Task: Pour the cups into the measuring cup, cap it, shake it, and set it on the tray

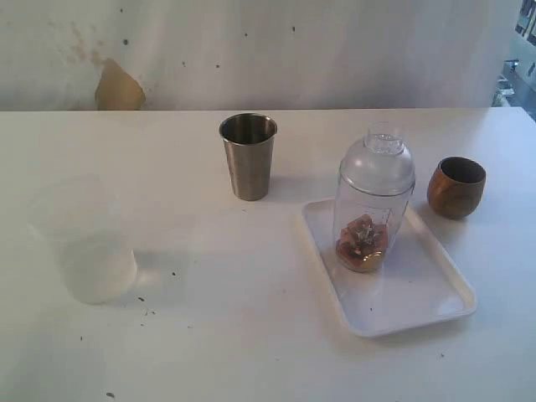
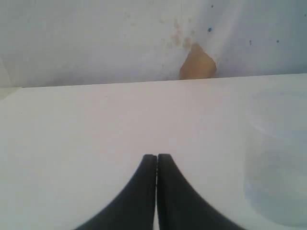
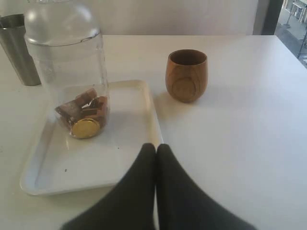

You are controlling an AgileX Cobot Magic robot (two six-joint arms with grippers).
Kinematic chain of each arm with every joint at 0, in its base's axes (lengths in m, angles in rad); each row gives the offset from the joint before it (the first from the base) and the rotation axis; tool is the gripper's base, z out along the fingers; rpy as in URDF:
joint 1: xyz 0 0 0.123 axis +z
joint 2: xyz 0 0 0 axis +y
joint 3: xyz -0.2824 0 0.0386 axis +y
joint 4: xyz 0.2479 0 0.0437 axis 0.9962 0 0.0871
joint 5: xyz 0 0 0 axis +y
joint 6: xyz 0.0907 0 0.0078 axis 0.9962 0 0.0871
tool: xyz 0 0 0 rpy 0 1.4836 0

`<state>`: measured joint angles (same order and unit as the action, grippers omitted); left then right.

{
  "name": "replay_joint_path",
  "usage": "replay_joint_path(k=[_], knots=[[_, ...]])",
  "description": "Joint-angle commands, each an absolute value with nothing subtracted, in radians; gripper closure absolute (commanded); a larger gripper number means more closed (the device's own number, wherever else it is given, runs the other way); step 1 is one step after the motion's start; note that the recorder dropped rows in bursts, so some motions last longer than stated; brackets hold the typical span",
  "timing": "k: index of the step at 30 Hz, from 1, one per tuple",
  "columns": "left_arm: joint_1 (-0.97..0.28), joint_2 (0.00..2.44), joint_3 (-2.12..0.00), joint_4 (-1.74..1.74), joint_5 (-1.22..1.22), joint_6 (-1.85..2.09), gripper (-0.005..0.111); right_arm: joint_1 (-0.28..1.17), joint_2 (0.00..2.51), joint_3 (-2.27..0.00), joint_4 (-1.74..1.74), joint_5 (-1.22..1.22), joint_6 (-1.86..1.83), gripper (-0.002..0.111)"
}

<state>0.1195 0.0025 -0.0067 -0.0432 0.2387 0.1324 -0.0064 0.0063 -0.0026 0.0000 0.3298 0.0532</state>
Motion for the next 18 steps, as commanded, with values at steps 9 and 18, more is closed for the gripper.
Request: replay_joint_path(k=[9, 18], knots=[[0.116, 0.000, 0.000, -0.052, 0.234, 0.132, 0.106, -0.010, 0.000, 0.000, 0.000, 0.322, 0.042, 0.108], [0.116, 0.000, 0.000, -0.052, 0.234, 0.132, 0.106, -0.010, 0.000, 0.000, 0.000, 0.322, 0.042, 0.108]])
